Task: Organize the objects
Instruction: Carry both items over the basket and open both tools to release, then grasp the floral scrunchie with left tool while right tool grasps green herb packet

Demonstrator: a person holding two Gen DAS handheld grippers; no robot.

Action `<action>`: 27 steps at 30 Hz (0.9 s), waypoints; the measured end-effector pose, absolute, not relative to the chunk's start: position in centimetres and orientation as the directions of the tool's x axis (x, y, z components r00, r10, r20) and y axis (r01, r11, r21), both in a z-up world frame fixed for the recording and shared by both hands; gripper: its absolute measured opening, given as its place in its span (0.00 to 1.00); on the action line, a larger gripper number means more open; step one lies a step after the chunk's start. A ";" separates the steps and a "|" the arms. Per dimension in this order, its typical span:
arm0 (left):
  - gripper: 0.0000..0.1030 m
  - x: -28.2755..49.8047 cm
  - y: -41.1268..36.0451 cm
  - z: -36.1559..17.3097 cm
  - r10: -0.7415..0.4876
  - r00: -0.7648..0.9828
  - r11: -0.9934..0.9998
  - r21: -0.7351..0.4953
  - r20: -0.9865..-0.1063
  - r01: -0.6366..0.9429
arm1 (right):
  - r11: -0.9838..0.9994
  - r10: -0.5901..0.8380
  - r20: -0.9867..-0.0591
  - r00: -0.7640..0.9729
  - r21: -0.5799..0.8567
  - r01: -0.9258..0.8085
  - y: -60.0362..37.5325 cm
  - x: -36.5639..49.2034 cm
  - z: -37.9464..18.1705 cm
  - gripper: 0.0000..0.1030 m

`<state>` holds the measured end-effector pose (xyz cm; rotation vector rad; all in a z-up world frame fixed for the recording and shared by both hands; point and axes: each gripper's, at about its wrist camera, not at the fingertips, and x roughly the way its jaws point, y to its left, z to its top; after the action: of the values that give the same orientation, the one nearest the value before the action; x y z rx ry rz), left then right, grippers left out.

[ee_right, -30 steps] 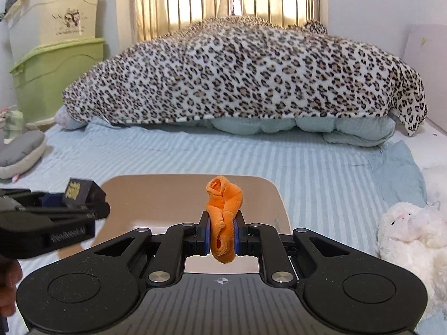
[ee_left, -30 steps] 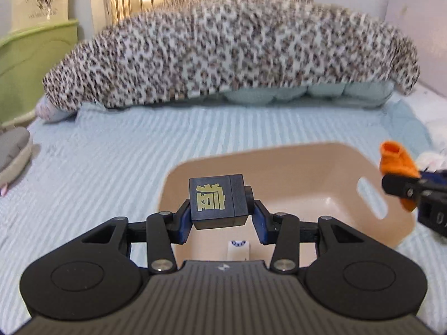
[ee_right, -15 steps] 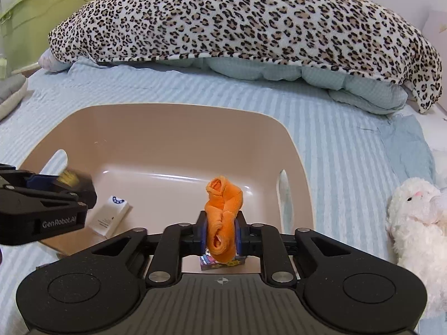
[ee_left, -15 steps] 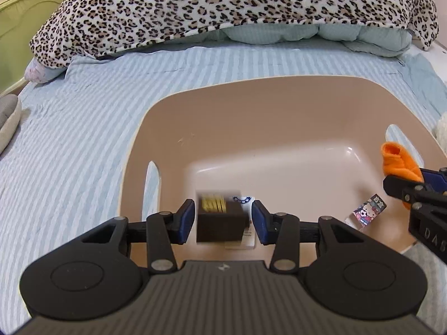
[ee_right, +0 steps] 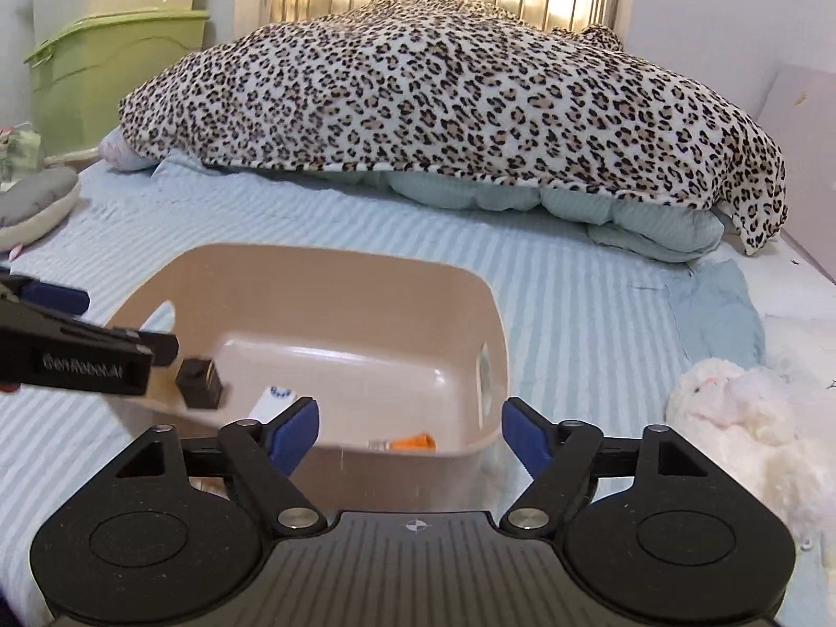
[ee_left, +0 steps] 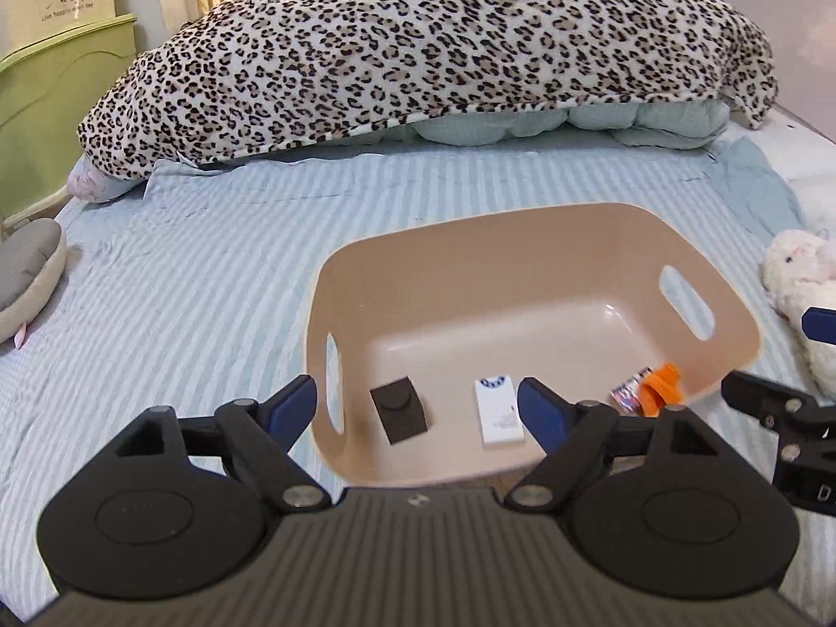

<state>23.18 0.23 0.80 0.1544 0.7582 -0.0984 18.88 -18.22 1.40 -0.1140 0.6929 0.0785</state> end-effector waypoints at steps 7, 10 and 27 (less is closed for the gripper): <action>0.82 20.4 1.0 1.0 -0.081 0.686 0.977 0.078 -0.723 0.197 | 0.982 0.032 -0.694 0.720 -0.113 -0.153 -18.5 16.5 -0.1 0.90; 0.82 19.5 1.3 0.6 -0.089 0.672 0.973 0.080 -0.735 0.217 | 0.978 0.030 -0.725 0.688 -0.120 -0.169 -18.6 16.0 -1.1 0.90; 0.82 20.8 2.9 -7.1 -0.060 0.492 0.975 0.054 -0.868 0.215 | 0.960 -0.001 -0.826 0.564 -0.158 -0.230 -17.0 17.0 -6.7 0.91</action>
<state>20.75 2.94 -7.10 0.1625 1.0442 -0.1678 16.96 -16.96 -6.71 -0.2606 0.9646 0.1365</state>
